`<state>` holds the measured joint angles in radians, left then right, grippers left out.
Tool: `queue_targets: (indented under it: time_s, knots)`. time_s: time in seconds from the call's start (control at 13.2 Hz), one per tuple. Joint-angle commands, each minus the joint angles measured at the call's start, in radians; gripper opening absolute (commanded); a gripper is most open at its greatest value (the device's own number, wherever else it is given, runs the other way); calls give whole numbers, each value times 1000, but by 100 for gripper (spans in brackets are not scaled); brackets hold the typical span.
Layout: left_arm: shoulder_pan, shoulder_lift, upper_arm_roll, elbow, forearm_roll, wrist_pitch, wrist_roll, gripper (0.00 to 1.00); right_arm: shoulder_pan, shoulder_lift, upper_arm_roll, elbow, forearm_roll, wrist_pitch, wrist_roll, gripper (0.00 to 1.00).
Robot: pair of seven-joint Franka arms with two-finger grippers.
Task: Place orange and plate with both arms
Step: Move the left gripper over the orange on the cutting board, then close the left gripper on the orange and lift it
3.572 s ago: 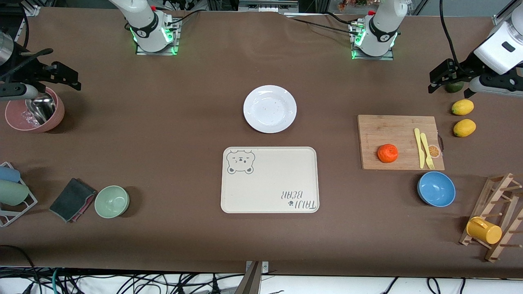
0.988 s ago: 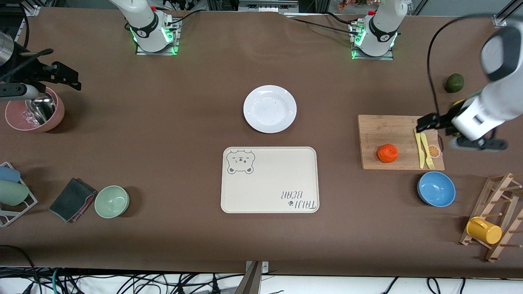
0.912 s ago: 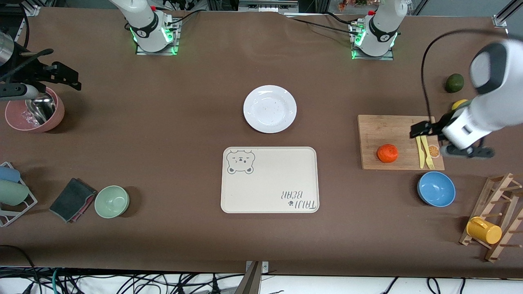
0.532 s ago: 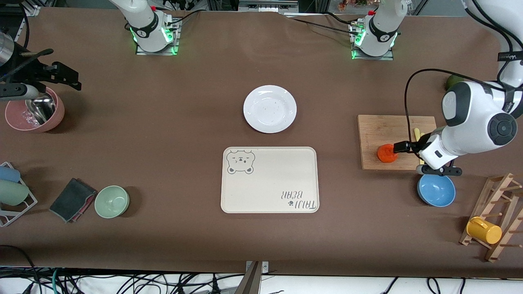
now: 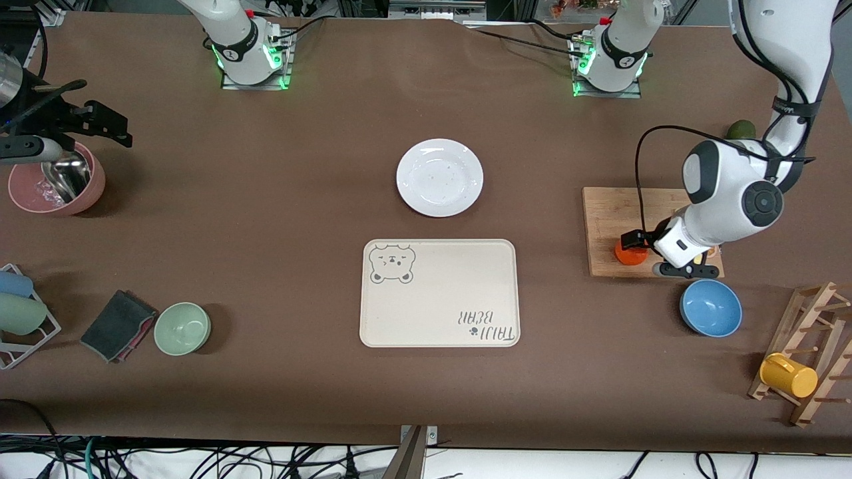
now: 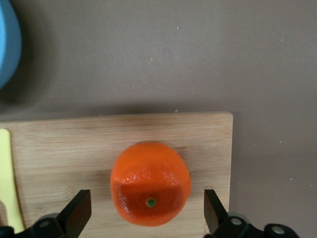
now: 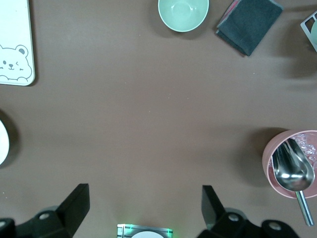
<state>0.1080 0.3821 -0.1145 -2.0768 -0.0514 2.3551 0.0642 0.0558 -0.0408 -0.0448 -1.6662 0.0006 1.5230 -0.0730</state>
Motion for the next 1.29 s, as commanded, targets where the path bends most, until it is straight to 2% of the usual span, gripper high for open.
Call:
queue_targets:
  time_s: [0.0, 0.23, 0.3, 0.53, 0.61, 0.68, 0.84, 0.99, 1.22]
  knots:
    - [-13, 15, 3, -12, 2, 47, -11, 100, -4, -17, 0, -17, 10, -1, -2, 100]
    - [-13, 52, 3, -12, 1, 98, -11, 99, -5, -17, -1, -17, 13, -1, -2, 100]
    - [-13, 58, 4, -12, 2, 114, -9, 95, -5, -17, -3, -17, 13, -3, -2, 100]
    - [-13, 54, 6, -16, 4, 112, -8, 27, -5, -16, -9, -17, 13, 2, -4, 100]
    - [-13, 41, 6, -16, 7, 110, -6, 12, -5, -2, -9, -7, 13, 5, -4, 100]
    - [-13, 12, 6, -17, 8, 104, -3, 4, -5, 2, -9, -1, 13, -4, -4, 100]
    - [-14, -63, 4, -19, 7, 55, 0, 0, -5, 4, -14, -1, 13, -15, -4, 100]
    - [-92, -135, 3, -20, 2, 12, -10, 0, -5, 4, -14, -1, 13, -15, -5, 100]
    - [-210, -176, -2, -20, -1, -40, -107, 0, -5, 4, -14, -1, 13, -17, -5, 100]
